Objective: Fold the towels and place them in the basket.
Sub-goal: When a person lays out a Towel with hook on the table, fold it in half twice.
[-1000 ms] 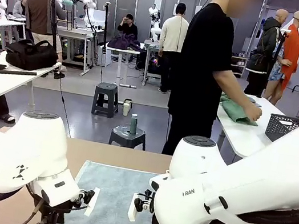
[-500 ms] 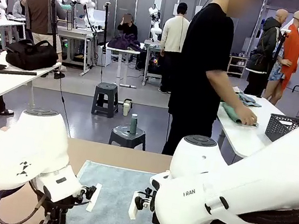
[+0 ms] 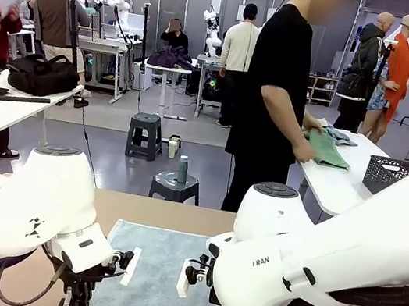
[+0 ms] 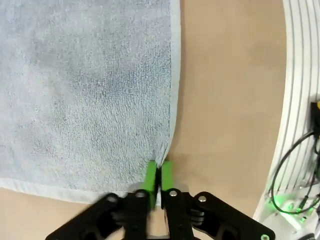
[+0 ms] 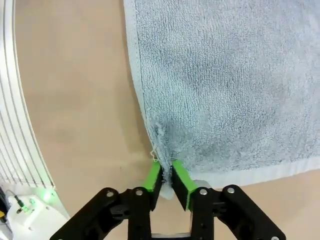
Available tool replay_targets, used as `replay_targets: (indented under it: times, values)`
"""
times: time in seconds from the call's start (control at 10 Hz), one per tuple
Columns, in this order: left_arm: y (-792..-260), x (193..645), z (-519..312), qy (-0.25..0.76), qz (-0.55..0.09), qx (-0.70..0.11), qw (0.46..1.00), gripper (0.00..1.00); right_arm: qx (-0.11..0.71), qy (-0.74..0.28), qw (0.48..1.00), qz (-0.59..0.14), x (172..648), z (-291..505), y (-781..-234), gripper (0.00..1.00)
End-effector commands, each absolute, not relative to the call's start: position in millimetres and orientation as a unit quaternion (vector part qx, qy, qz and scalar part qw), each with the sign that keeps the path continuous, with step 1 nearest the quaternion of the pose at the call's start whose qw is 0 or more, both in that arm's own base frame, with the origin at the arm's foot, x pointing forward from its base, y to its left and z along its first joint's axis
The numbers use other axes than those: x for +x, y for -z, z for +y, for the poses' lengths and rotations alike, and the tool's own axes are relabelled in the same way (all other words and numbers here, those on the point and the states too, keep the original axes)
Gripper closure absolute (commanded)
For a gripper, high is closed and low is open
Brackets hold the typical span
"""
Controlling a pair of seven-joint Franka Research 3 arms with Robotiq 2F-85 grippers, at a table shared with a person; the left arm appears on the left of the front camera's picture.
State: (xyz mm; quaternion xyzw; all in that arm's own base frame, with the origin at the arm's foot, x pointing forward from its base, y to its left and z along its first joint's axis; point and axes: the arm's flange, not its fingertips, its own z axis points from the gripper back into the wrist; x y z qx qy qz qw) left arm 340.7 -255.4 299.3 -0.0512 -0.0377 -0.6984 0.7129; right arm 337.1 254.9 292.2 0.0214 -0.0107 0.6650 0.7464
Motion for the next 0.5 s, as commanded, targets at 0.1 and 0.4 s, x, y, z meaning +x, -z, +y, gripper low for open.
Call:
replay_targets:
  times: [0.1, 0.4]
  values:
    - [-296, 331, -246, 0.704, -0.044, -0.065, 0.706, 1.0, 0.014, -0.66, 0.751, -0.006, 331, 244, -297, 1.0]
    - [-321, 321, -247, 0.709, -0.065, -0.07, 0.699, 1.0, 0.049, -0.671, 0.739, -0.017, 323, 240, -341, 1.0]
